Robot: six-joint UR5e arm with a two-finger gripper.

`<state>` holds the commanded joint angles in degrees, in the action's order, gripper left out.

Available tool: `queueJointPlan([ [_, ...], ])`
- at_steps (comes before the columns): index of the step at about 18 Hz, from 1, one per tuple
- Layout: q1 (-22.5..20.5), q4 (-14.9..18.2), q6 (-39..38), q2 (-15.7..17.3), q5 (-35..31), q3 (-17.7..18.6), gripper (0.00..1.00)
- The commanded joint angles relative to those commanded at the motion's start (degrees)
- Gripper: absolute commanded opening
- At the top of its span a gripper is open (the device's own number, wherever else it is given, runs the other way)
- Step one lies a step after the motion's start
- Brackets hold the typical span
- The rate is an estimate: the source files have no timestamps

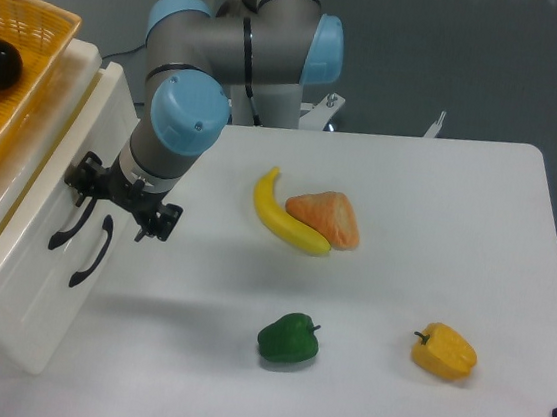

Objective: Slide open the top white drawer
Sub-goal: 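Lower the gripper and hook the upper drawer's black handle, then pull the upper white drawer outward by its handle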

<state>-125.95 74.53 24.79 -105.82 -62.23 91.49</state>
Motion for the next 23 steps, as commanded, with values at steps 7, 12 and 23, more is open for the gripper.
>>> queueJointPlan([
  [7, 0.0, -0.79, 0.7, 0.09, -0.44, -0.44, 0.75],
  [12, 0.0, -1.06, 0.79, 0.26, -0.88, -0.79, 0.69],
  [23, 0.0, -1.06, 0.79, 0.35, -0.88, -0.88, 0.55],
])
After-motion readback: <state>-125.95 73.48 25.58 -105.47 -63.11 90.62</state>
